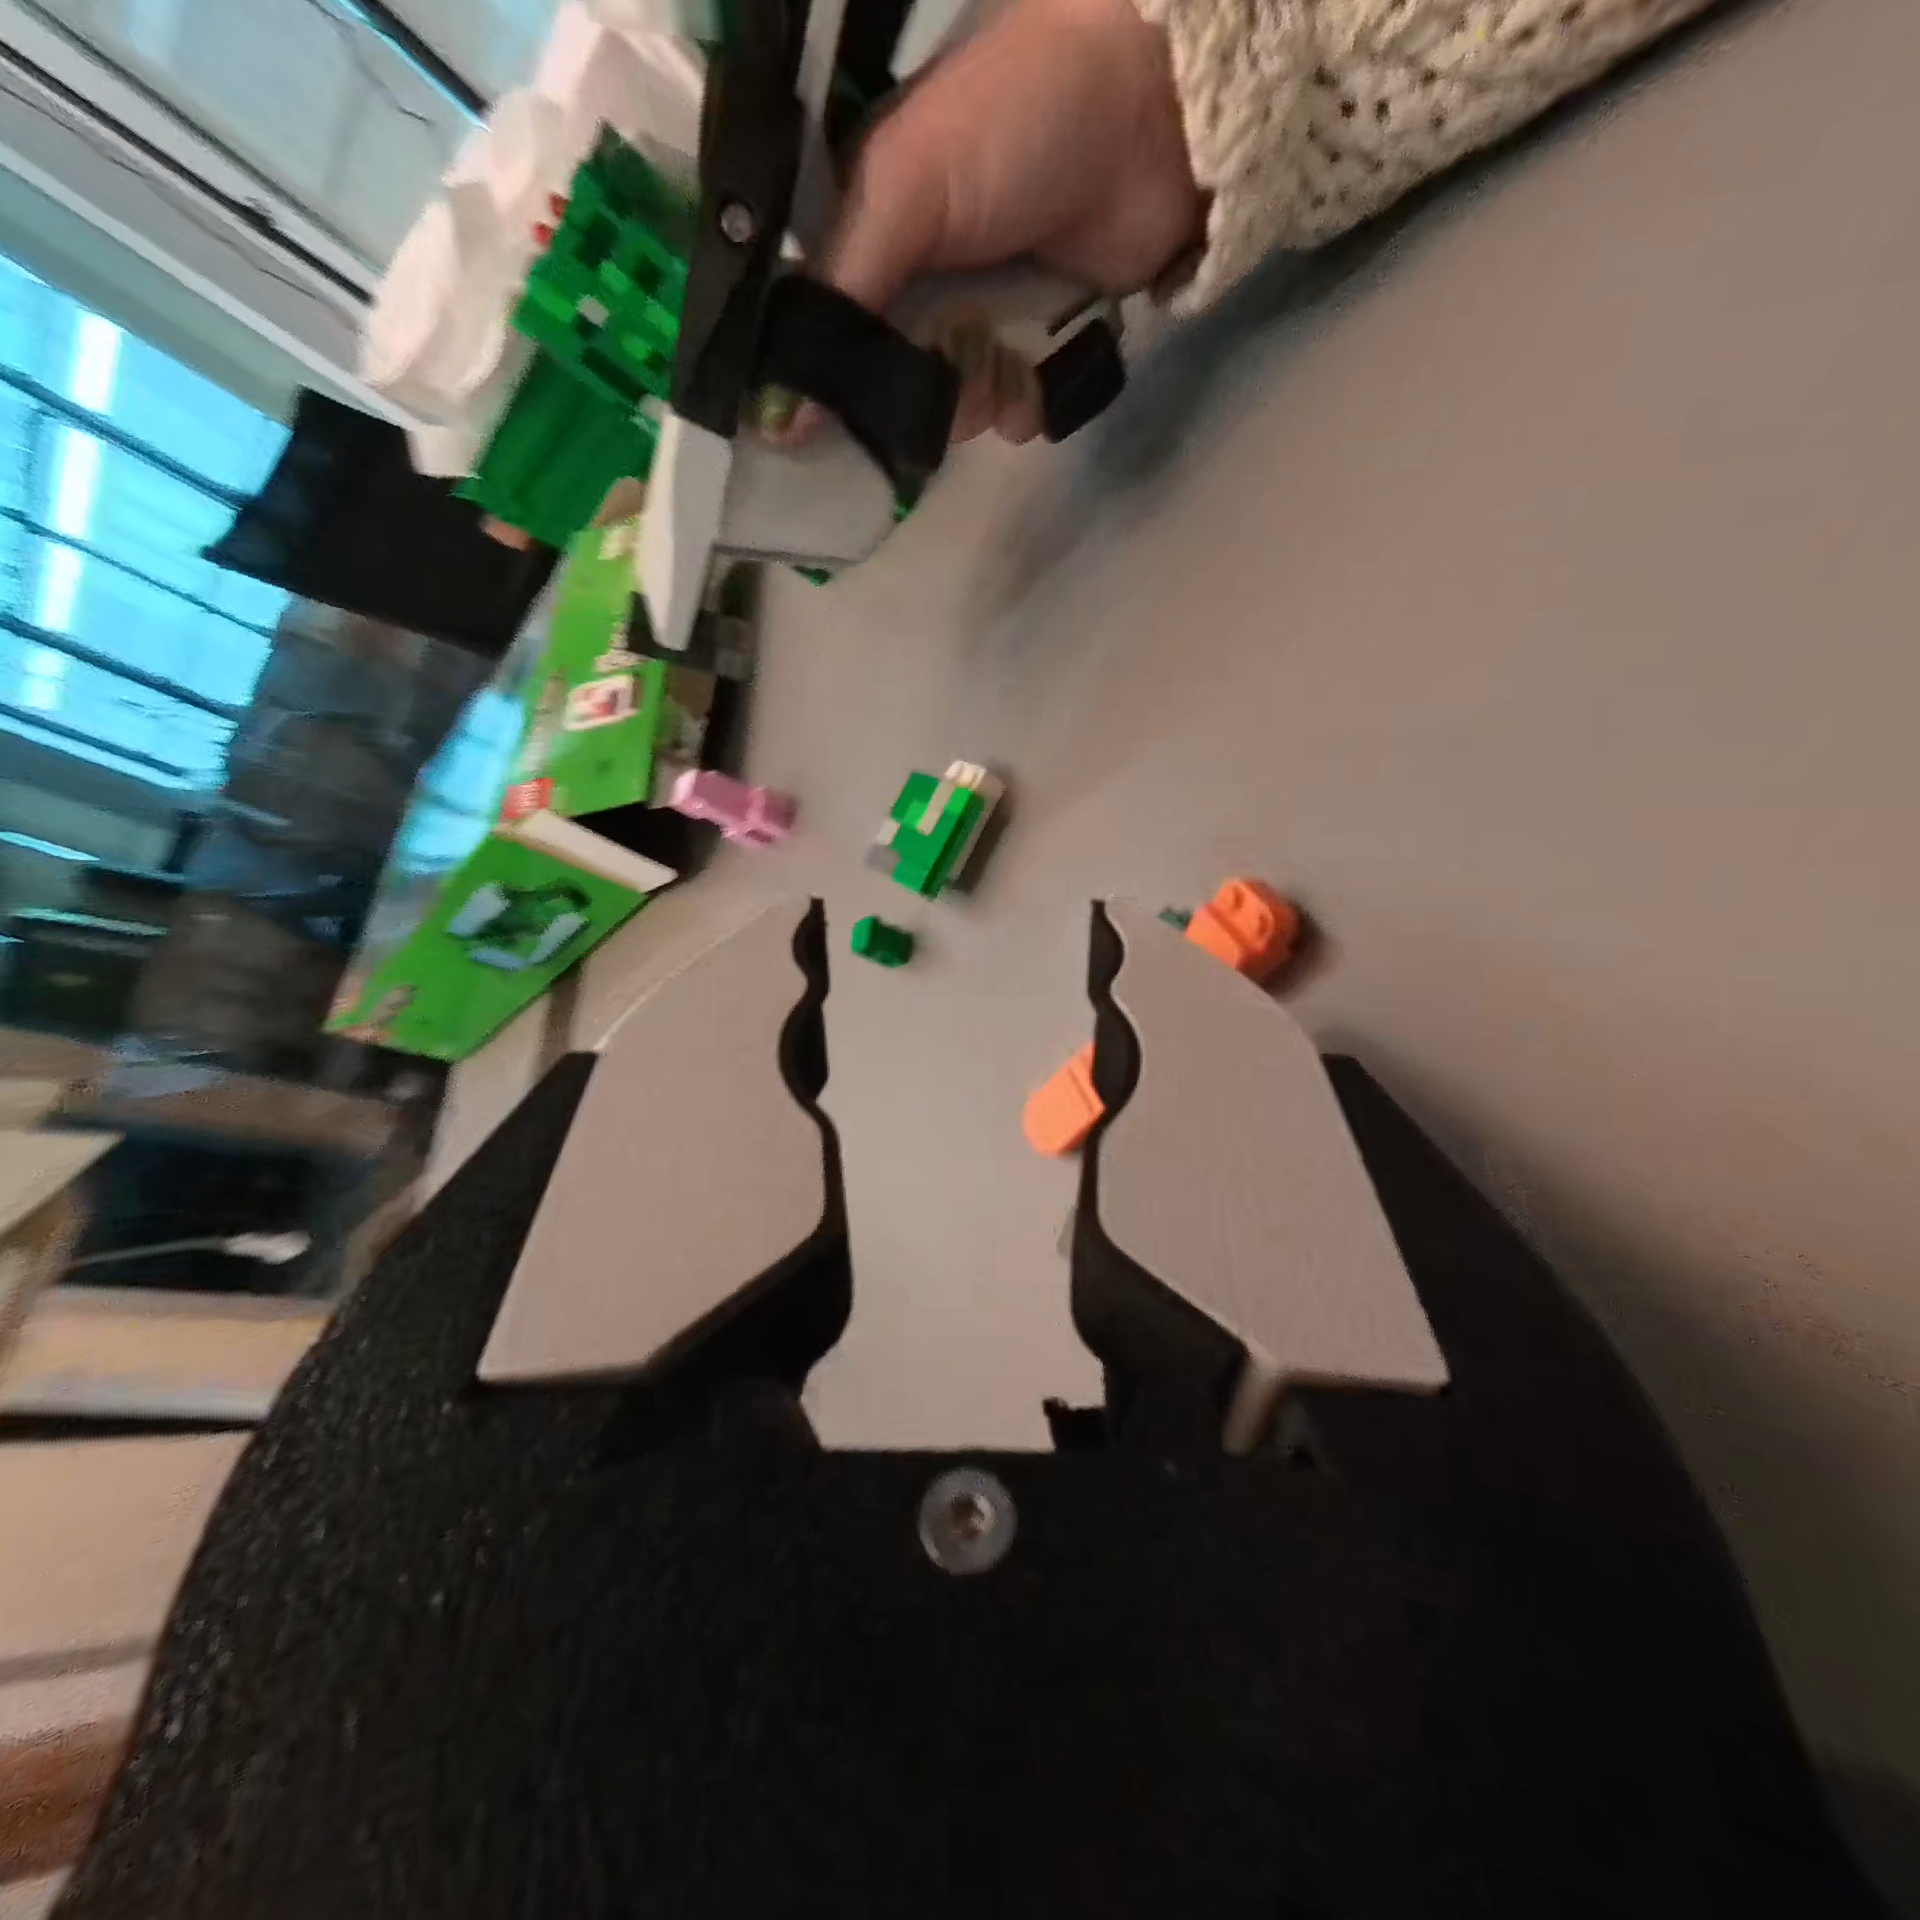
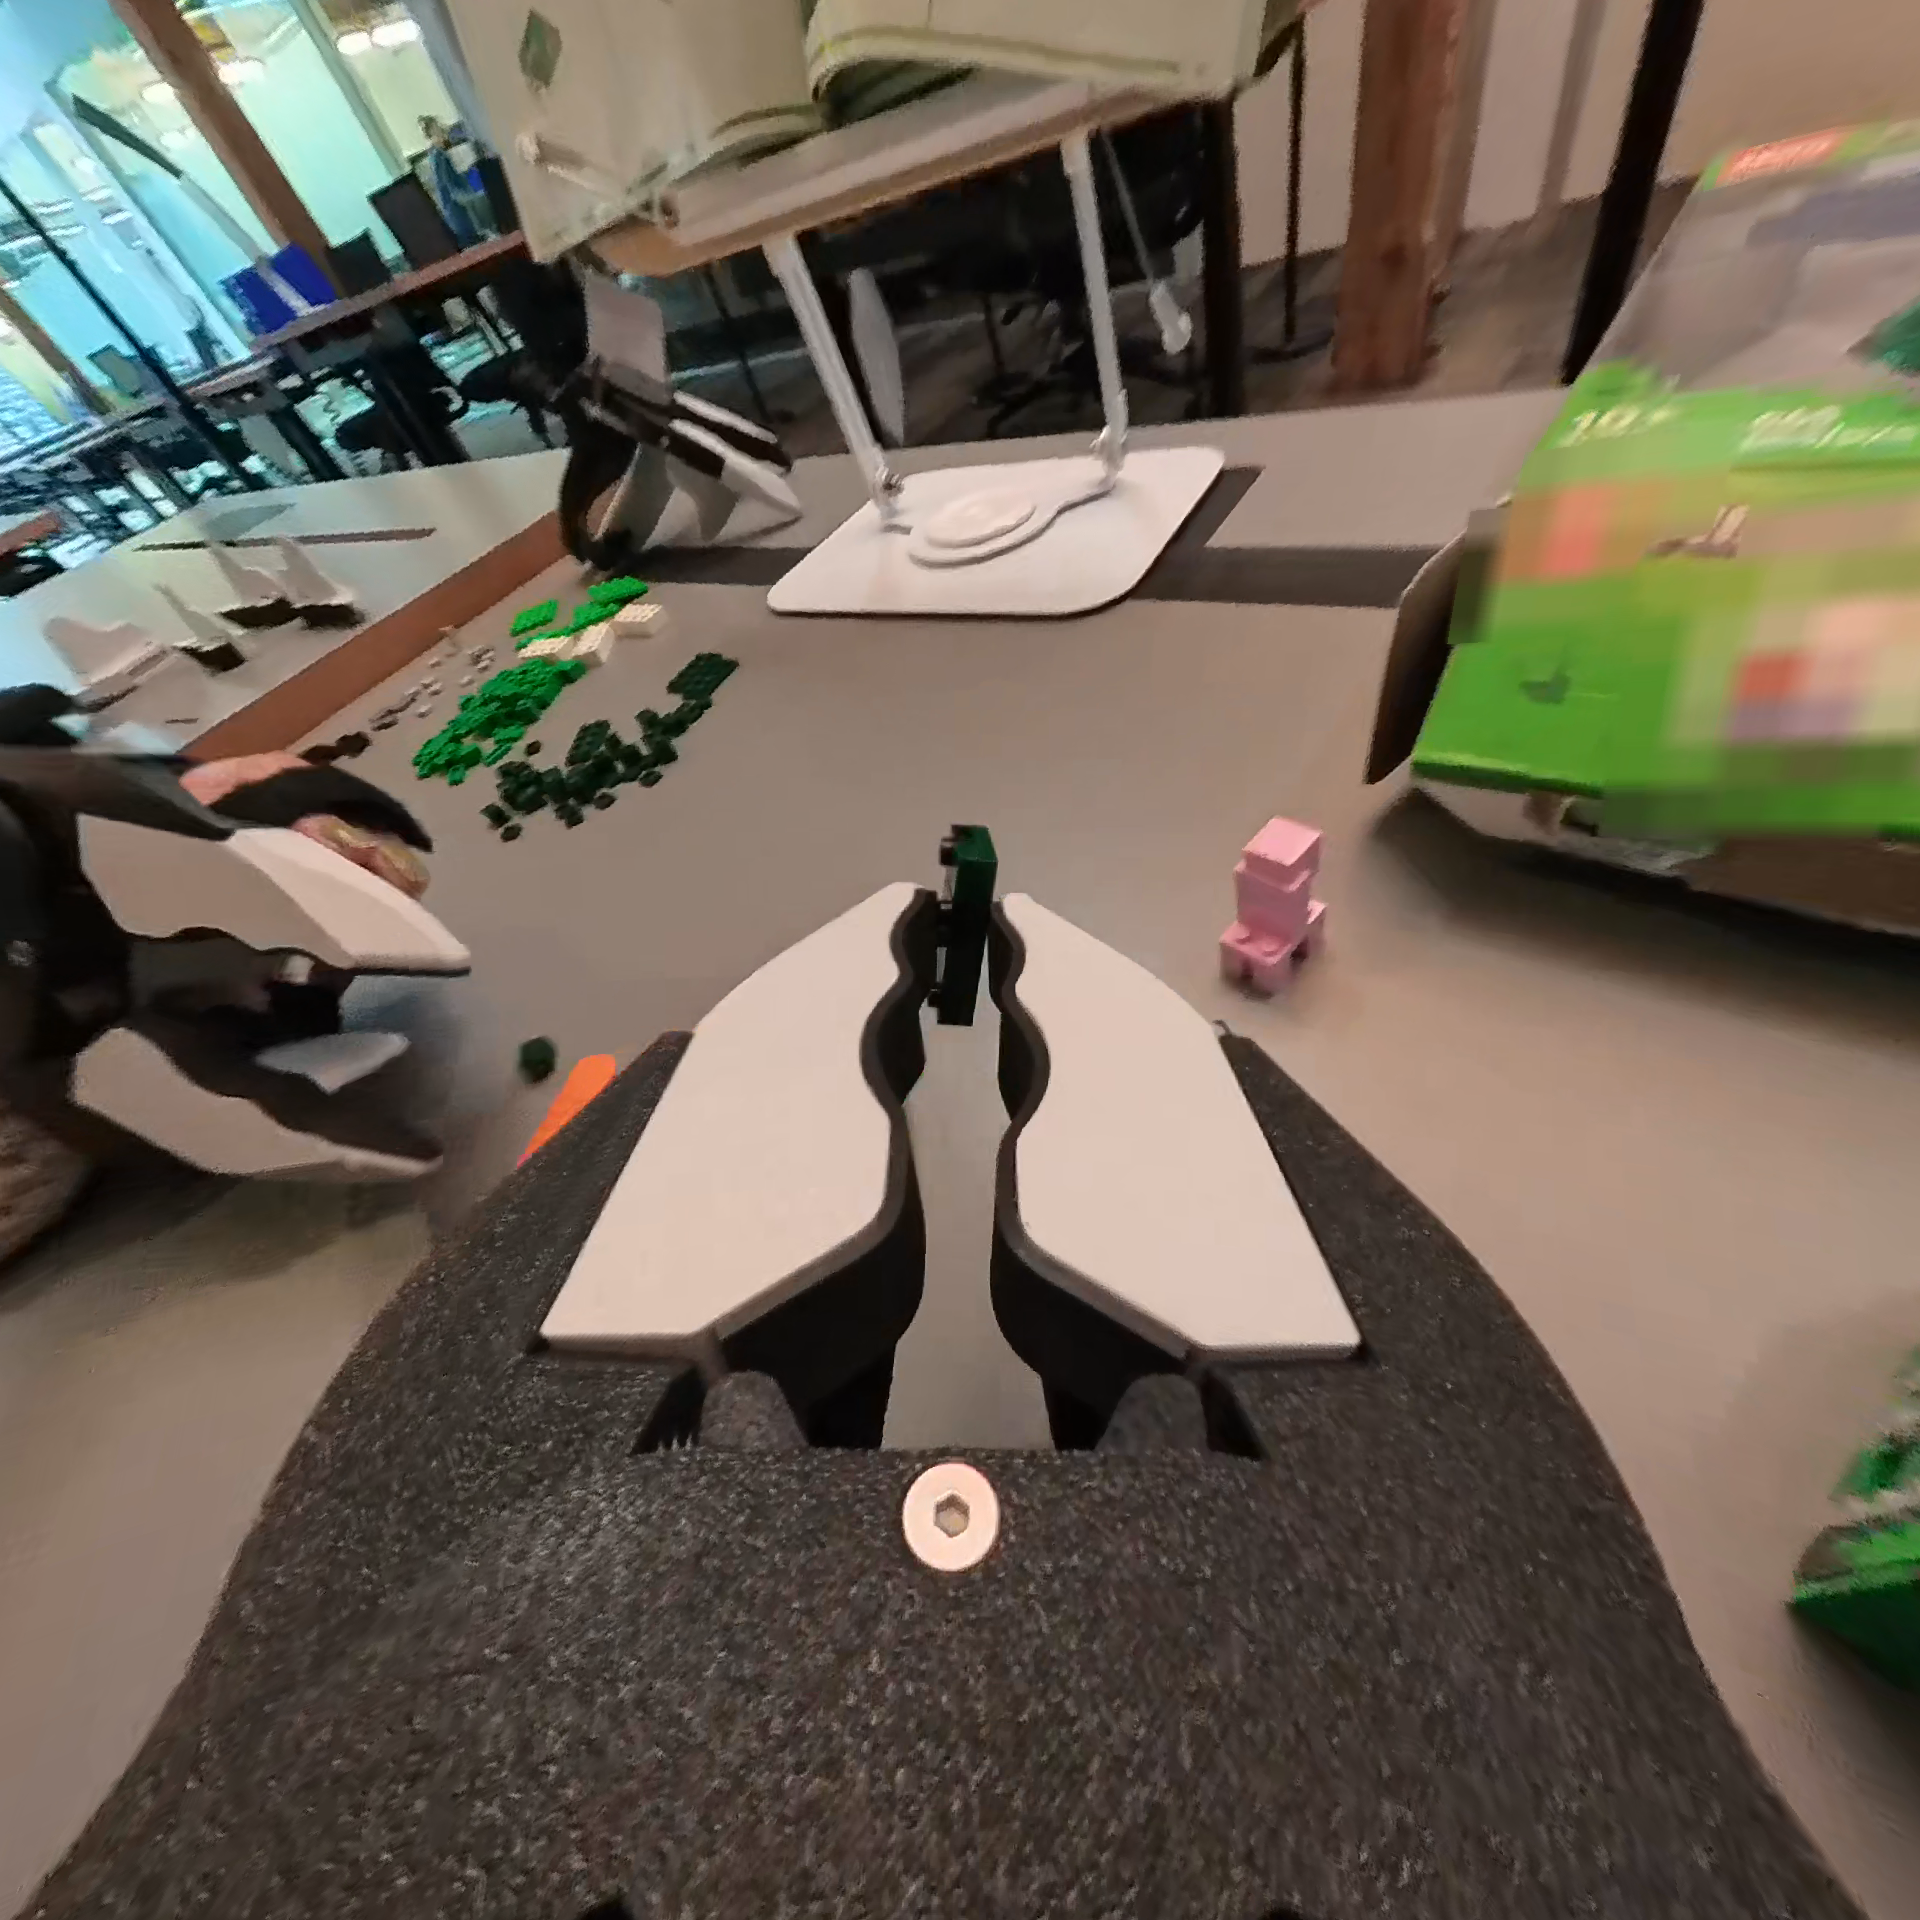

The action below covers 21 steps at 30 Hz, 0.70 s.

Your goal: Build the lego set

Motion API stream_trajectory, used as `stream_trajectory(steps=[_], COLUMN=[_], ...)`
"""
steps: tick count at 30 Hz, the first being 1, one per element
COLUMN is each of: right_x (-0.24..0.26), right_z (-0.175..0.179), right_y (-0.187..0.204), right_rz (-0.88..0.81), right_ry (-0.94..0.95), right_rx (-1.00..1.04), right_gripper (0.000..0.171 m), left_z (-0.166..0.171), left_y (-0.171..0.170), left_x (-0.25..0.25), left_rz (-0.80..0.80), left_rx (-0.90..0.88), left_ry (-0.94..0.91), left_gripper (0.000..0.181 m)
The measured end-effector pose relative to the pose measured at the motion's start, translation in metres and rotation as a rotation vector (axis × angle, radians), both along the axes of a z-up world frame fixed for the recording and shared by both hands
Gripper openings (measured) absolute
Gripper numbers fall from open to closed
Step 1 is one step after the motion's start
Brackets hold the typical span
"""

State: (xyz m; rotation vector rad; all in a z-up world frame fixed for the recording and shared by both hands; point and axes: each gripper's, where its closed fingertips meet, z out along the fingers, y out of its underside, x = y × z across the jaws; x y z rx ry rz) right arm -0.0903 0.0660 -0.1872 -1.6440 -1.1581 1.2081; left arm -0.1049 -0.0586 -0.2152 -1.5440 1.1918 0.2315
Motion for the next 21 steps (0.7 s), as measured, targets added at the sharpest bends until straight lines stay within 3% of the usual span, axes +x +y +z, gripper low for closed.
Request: stream_trajectory(steps=[5, 11, 21], right_x=[0.009, 0.017, 0.023], right_z=[0.027, 0.038, 0.044], right_y=[0.016, 0.015, 0.019], right_rz=[-0.159, -0.264, -0.293], right_ry=[0.225, 0.289, 0.333], right_rx=[0.225, 0.510, 0.507], right_gripper=[0.008, 0.008, 0.008], left_z=[-0.009, -0.033, -0.049], left_y=[0.036, 0.062, 0.076], left_x=[0.017, 0.016, 0.021], left_rz=[-0.112, -0.175, -0.236], left_rx=[-0.211, -0.473, -0.727], left_ry=[0.049, 0.211, 0.244], left_gripper=[0.059, 0.069, 0.059])
